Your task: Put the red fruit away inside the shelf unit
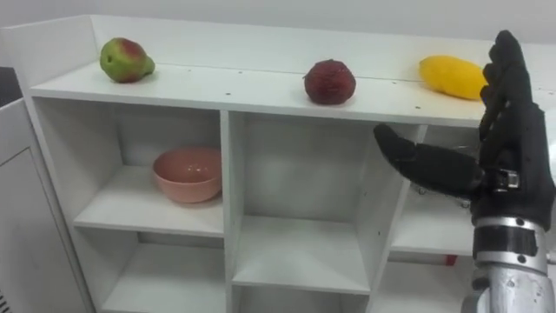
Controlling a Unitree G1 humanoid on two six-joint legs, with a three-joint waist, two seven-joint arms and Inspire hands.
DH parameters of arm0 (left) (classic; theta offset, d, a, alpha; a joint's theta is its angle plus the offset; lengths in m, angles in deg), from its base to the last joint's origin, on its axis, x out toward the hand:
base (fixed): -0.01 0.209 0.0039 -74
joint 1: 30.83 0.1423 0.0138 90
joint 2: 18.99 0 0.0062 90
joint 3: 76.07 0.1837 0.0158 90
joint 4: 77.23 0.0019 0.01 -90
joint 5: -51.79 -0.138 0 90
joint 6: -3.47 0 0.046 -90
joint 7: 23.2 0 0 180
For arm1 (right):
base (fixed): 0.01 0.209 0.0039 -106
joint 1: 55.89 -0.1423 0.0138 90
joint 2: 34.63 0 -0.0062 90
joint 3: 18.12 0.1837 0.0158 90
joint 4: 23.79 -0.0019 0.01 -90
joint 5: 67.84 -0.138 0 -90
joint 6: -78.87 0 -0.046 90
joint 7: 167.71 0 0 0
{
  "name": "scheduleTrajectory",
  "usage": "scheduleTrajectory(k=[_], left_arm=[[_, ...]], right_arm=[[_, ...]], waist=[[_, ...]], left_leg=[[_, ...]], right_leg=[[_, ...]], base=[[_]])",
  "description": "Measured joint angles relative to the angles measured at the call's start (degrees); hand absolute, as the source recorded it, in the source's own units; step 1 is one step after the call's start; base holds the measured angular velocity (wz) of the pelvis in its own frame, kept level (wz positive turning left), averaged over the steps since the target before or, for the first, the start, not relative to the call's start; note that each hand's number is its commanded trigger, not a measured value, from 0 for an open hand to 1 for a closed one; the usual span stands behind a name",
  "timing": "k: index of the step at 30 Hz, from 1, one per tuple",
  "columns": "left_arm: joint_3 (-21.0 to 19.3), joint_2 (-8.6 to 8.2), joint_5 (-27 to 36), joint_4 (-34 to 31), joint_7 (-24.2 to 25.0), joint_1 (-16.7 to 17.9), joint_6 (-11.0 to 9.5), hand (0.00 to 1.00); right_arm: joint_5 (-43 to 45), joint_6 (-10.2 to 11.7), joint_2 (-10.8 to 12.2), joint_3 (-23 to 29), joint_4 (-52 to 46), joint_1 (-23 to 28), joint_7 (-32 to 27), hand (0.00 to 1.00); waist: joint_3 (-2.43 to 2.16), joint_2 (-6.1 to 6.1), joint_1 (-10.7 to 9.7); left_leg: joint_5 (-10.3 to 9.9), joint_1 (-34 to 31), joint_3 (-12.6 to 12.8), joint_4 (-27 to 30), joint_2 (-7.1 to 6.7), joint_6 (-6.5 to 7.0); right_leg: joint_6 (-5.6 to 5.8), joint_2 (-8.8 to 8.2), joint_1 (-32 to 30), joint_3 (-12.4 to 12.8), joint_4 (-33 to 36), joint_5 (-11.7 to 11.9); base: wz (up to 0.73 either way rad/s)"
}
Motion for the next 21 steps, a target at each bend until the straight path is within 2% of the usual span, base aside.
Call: scheduleTrajectory(k=[4, 7, 9, 11, 12, 17, 19, 21], left_arm=[[0.0, 0.71, 0.0, -0.4, 0.0, -0.1, 0.2, 0.0], [-0.1, 1.06, -0.7, -0.9, 0.5, -0.1, 0.2, 0.0], [-0.6, 1.08, -1.7, -0.9, 0.5, -0.2, 0.2, 0.0], [-1.2, 1.04, -1.7, -0.9, 0.6, -0.3, 0.2, 0.0], [-1.3, 1.07, -1.7, -1.0, 0.7, -0.3, 0.2, 0.0], [-2.2, 1.27, -2.2, -1.6, 1.7, 0.0, 0.5, 0.0], [-2.4, 1.28, -2.2, -2.1, 1.9, 0.3, 1.3, 0.0], [-2.4, 1.45, -2.2, -3.8, 1.9, 0.4, 2.2, 0.0]], right_arm=[[-2.2, -0.1, -1.3, -0.3, 3.1, -3.1, 0.2, 0.0], [-6.7, -0.2, -2.1, -0.7, 4.2, -5.0, 0.9, 0.0], [-9.0, -0.6, -3.5, -1.4, 5.6, -5.9, 2.4, 0.0], [-10.5, -0.9, -4.2, -1.5, 5.9, -6.0, 3.7, 0.0], [-11.2, -1.3, -4.7, -1.6, 6.1, -6.0, 4.6, 0.0], [-13.2, -2.2, -5.4, -1.7, 10.1, -10.0, 7.2, 0.0], [-13.1, -2.7, -6.0, -1.7, 10.9, -10.7, 7.7, 0.0], [-13.1, -2.9, -7.7, -2.0, 13.1, -11.7, 8.9, 0.0]], waist=[[0.18, -0.59, 0.7], [-0.05, -1.37, 1.1], [-0.41, -1.91, 1.4], [-0.46, -2.23, 2.2], [-0.46, -2.39, 2.7], [-0.15, -2.84, 2.6], [-0.15, -2.92, 2.7], [-0.11, -3.11, 2.8]], left_leg=[[0.1, -0.5, -0.6, 0.0, -0.01, -0.1], [0.2, -1.5, -1.5, 0.0, -0.1, -0.1], [0.2, -1.4, -2.3, -0.2, -0.11, -0.11], [0.2, -1.0, -2.6, -0.6, -0.1, -0.11], [0.2, -1.0, -2.8, -0.6, -0.1, -0.11], [0.2, -1.1, -3.7, -0.7, -0.2, -0.11], [0.2, -1.1, -3.9, -0.7, -0.2, -0.11], [0.2, -1.2, -4.4, -0.7, -0.24, -0.11]], right_leg=[[0.0, 0.02, -0.1, -0.6, 0.0, 0.0], [0.0, -0.01, -0.6, -1.8, 0.0, 0.0], [0.0, 0.04, -0.5, -2.1, -0.1, 0.0], [0.0, 0.11, -0.4, -2.1, -0.1, 0.0], [0.0, 0.11, -0.4, -2.1, -0.1, 0.0], [0.0, 0.14, 0.2, -2.1, -0.2, 0.0], [0.0, 0.19, 0.2, -2.1, -0.2, 0.0], [0.0, 0.19, 0.2, -2.2, -0.1, 0.0]], base=[[0.08], [0.16], [0.18], [0.08], [0.03], [0.07], [0.08], [0.08]])
